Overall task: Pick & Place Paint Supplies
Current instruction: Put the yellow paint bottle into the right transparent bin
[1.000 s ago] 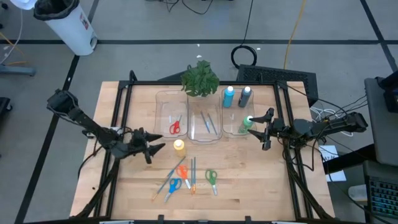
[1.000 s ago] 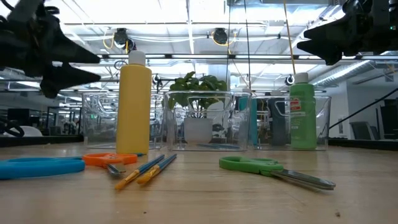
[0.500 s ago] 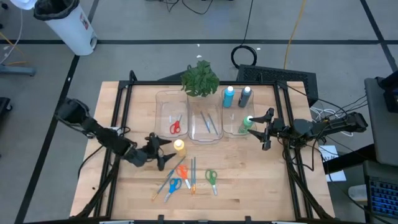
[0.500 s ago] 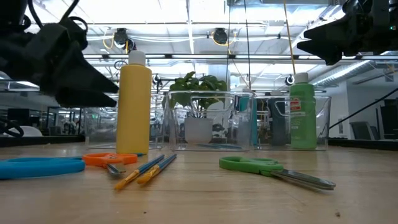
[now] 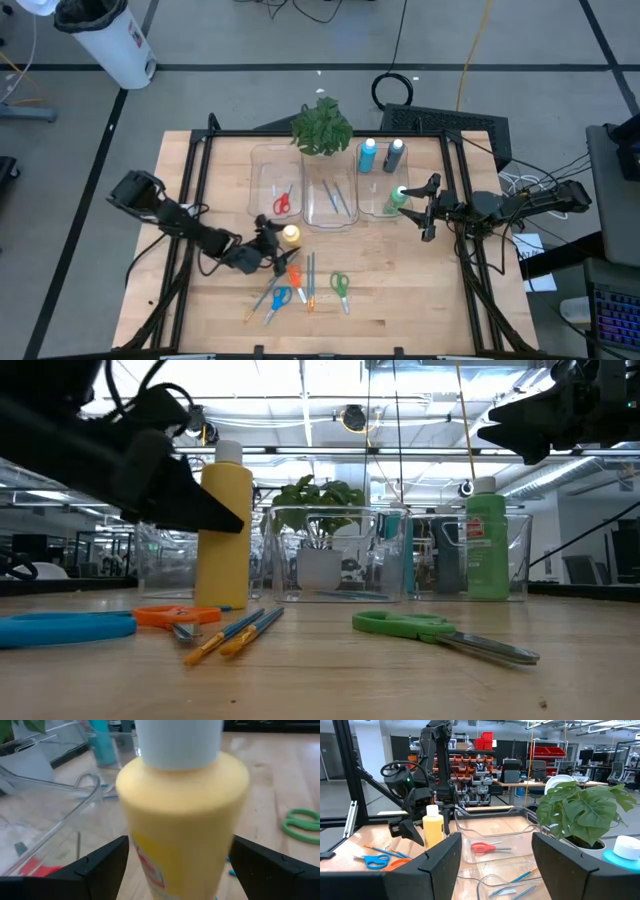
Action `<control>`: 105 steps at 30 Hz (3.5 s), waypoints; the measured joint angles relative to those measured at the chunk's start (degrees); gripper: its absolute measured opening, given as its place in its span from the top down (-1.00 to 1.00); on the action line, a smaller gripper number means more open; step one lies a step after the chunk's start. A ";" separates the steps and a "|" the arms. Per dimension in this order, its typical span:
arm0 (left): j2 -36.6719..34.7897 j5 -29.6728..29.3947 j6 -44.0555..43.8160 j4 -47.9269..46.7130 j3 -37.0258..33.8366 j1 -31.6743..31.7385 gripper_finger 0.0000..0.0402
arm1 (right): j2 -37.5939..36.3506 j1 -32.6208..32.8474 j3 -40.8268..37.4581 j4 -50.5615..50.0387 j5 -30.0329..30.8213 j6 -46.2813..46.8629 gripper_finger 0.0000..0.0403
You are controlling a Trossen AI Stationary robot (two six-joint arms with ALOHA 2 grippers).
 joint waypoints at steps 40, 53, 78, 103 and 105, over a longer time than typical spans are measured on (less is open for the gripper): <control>-4.73 10.04 -4.35 0.18 1.83 4.06 0.13 | 0.00 0.00 0.00 0.01 0.00 0.44 -0.16; -4.75 9.93 -4.53 0.15 1.83 4.96 0.14 | 0.00 0.00 0.00 0.00 0.00 0.44 -0.16; -4.53 11.91 -3.36 -10.89 11.37 5.89 0.12 | 0.35 -0.01 0.00 4.85 -0.09 1.31 -0.16; 2.85 20.18 -0.29 -16.27 19.81 11.27 0.12 | 57.07 -0.13 52.88 -25.38 -9.33 4.64 -0.16; 2.90 20.54 0.25 -16.20 19.81 11.27 0.12 | 60.23 -0.72 55.14 -25.39 -11.00 4.56 -0.16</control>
